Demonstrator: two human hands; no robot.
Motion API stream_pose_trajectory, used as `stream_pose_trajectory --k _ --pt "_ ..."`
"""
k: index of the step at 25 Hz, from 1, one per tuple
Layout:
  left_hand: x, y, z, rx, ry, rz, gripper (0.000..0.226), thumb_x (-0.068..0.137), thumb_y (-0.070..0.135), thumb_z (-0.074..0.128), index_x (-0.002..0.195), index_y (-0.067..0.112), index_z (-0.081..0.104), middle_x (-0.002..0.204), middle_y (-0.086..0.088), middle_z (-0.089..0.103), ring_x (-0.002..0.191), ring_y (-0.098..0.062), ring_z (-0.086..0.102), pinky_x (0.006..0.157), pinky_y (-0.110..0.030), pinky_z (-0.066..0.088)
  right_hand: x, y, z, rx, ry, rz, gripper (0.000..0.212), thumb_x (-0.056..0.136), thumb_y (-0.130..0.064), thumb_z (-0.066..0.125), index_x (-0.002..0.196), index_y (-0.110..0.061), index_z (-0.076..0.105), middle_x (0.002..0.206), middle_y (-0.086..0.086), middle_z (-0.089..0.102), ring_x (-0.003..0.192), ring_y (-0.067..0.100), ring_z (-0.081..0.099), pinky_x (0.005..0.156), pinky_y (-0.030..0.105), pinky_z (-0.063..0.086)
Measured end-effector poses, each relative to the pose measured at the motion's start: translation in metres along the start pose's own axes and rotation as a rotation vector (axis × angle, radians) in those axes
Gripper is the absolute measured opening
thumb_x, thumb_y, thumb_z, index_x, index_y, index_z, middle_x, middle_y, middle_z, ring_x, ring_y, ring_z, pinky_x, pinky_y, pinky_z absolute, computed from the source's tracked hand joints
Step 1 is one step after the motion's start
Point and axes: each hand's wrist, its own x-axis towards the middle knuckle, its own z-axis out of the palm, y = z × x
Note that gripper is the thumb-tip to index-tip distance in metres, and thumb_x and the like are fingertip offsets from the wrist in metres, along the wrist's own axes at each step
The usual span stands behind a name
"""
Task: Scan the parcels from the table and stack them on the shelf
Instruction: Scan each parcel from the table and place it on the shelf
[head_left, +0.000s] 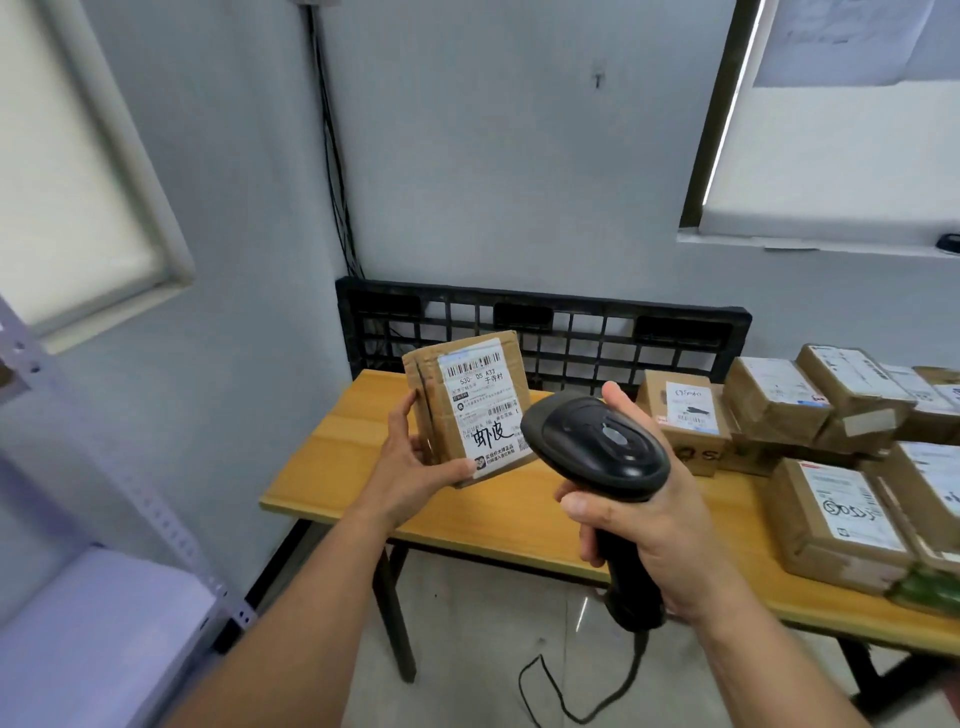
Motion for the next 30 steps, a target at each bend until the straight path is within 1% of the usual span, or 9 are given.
stream_pose_trajectory --k 4,8,10,12,15,17,21,26,30 --pt "-0.056 -0.004 -0.014 -0.017 0.123 -0.009 0.106 0.063 0.032 0.086 0.140 0.051 0.016 0.119 -0.002 0.056 0.112 -0.022 0.058 0.098 -0.045 0.049 -0.031 -0.004 0.013 -0.010 -0.056 -0.012 0.110 0.052 -0.024 0.087 0.145 -0.045 0.030 0.104 0.014 0.070 0.051 0.025 0.061 0.046 0.032 0.053" --pt "-0.118 -0.009 -0.040 -0.042 0.255 -0.027 0.094 0.069 0.025 0.085 0.138 0.045 0.023 0.119 -0.003 0.059 0.111 -0.021 0.060 0.097 -0.046 0.051 -0.050 -0.004 0.042 -0.044 -0.146 -0.059 0.106 0.059 -0.012 0.082 0.142 -0.049 0.029 0.100 0.007 0.072 0.052 0.033 0.059 0.048 0.034 0.054" --pt "-0.150 -0.010 -0.059 -0.032 0.339 -0.043 0.096 0.063 0.034 0.085 0.138 0.044 0.025 0.118 -0.002 0.060 0.109 -0.018 0.062 0.096 -0.043 0.052 -0.057 -0.004 0.062 -0.036 -0.208 -0.075 0.104 0.058 -0.011 0.082 0.138 -0.052 0.031 0.102 0.004 0.071 0.058 0.041 0.059 0.048 0.038 0.054" --pt "-0.176 -0.010 -0.076 -0.019 0.406 -0.055 0.096 0.054 0.045 0.081 0.133 0.049 0.027 0.117 0.000 0.062 0.107 -0.015 0.063 0.095 -0.042 0.053 -0.061 -0.005 0.080 -0.026 -0.252 -0.089 0.105 0.057 -0.012 0.083 0.138 -0.053 0.031 0.102 0.007 0.071 0.056 0.035 0.060 0.048 0.039 0.053" --pt "-0.220 -0.011 -0.103 -0.029 0.536 -0.063 0.087 0.058 0.037 0.079 0.128 0.052 0.029 0.115 0.000 0.064 0.102 -0.010 0.064 0.092 -0.035 0.054 -0.070 -0.011 0.114 -0.017 -0.350 -0.120 0.106 0.053 -0.020 0.088 0.135 -0.056 0.032 0.109 0.011 0.067 0.060 0.024 0.065 0.046 0.034 0.052" --pt "-0.249 -0.013 -0.119 -0.032 0.604 -0.063 0.082 0.065 0.032 0.080 0.127 0.052 0.029 0.116 -0.002 0.063 0.102 -0.009 0.063 0.090 -0.032 0.054 -0.078 -0.017 0.137 -0.011 -0.416 -0.130 0.107 0.054 -0.015 0.089 0.136 -0.055 0.032 0.104 0.011 0.067 0.058 0.021 0.064 0.045 0.031 0.051" --pt "-0.302 -0.018 -0.154 -0.001 0.714 -0.067 0.076 0.078 0.026 0.079 0.128 0.051 0.027 0.119 0.000 0.062 0.106 -0.012 0.060 0.092 -0.034 0.051 -0.098 -0.025 0.185 0.002 -0.529 -0.156 0.107 0.061 -0.001 0.088 0.135 -0.054 0.032 0.098 0.011 0.066 0.052 0.021 0.060 0.043 0.028 0.049" --pt "-0.396 -0.025 -0.207 0.053 0.825 -0.070 0.075 0.079 0.029 0.077 0.129 0.051 0.026 0.123 0.000 0.058 0.105 -0.011 0.059 0.081 -0.024 0.048 -0.150 -0.040 0.257 0.067 -0.618 -0.179 0.104 0.055 -0.007 0.090 0.129 -0.059 0.038 0.104 0.013 0.065 0.056 0.017 0.063 0.046 0.028 0.050" --pt "-0.476 -0.030 -0.245 0.076 0.893 -0.071 0.072 0.082 0.026 0.075 0.129 0.050 0.026 0.126 -0.001 0.058 0.108 -0.015 0.059 0.082 -0.024 0.049 -0.196 -0.057 0.315 0.081 -0.660 -0.183 0.103 0.057 -0.003 0.091 0.127 -0.059 0.040 0.105 0.017 0.065 0.051 0.023 0.061 0.045 0.030 0.050"
